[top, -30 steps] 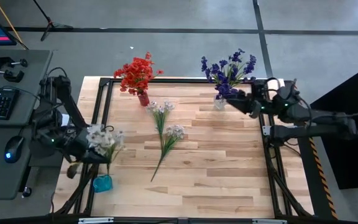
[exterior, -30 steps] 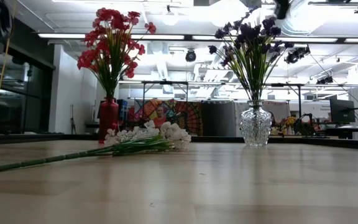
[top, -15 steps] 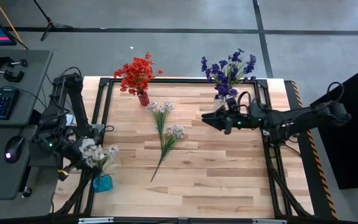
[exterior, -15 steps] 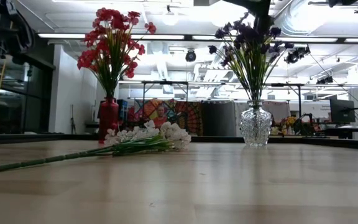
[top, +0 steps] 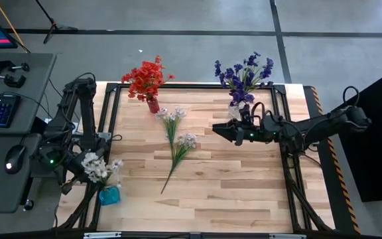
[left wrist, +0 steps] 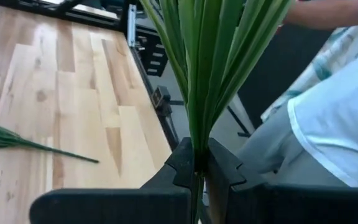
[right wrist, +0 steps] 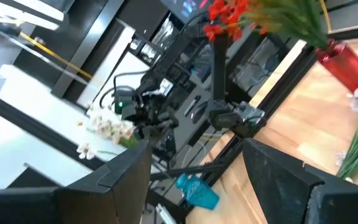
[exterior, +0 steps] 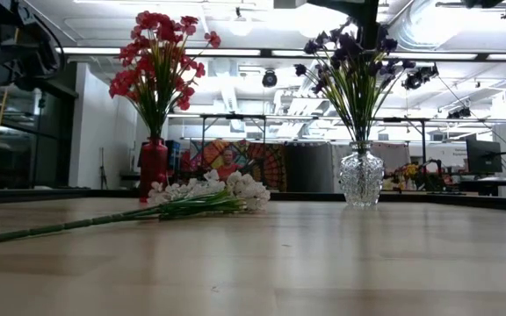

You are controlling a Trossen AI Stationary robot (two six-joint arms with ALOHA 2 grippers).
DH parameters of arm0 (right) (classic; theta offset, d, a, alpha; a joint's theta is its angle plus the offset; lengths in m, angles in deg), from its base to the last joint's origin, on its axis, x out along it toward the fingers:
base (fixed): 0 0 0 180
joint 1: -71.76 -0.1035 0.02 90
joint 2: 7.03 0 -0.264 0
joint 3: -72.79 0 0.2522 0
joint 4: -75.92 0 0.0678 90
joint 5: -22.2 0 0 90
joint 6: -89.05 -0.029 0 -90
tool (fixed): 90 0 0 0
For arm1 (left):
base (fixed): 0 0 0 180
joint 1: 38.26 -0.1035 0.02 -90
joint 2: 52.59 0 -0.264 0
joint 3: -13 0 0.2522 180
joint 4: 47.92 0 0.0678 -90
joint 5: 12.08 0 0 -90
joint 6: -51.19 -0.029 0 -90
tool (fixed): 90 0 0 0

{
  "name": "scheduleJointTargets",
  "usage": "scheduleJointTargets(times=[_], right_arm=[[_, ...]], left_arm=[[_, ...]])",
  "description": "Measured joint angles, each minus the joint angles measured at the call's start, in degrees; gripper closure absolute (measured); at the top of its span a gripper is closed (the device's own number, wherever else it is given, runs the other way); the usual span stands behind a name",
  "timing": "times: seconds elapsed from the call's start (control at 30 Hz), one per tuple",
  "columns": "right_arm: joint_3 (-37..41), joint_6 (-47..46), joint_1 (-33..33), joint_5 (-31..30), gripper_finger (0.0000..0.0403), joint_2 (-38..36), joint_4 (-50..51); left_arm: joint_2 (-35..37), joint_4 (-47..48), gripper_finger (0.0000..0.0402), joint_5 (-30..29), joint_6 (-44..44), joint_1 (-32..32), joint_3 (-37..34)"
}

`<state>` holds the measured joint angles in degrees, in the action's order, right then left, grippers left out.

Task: Sort flowers into vase by color
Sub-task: Put the left white flowers into the blue vase

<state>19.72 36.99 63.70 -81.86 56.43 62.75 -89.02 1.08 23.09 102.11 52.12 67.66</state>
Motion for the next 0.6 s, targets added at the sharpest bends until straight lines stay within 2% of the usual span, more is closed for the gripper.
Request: scheduleJointTargets(times=[0.27,0.47,0.6], right_arm=[[0.0,0.0,-1.8,-5.3,0.016,0.0,-1.0],[0.0,-0.4,-2.8,-8.3,0.016,0.0,-1.5],[0.0,-0.4,-2.9,-8.4,0.016,0.0,-1.6]], left_arm=[[0.1,7.1,0.0401,-2.0,0.0,3.4,0.0],[0.1,8.4,0.0401,-8.6,-0.4,4.4,-0.6],[0.0,6.7,0.0401,-11.3,3.9,5.6,-4.5]])
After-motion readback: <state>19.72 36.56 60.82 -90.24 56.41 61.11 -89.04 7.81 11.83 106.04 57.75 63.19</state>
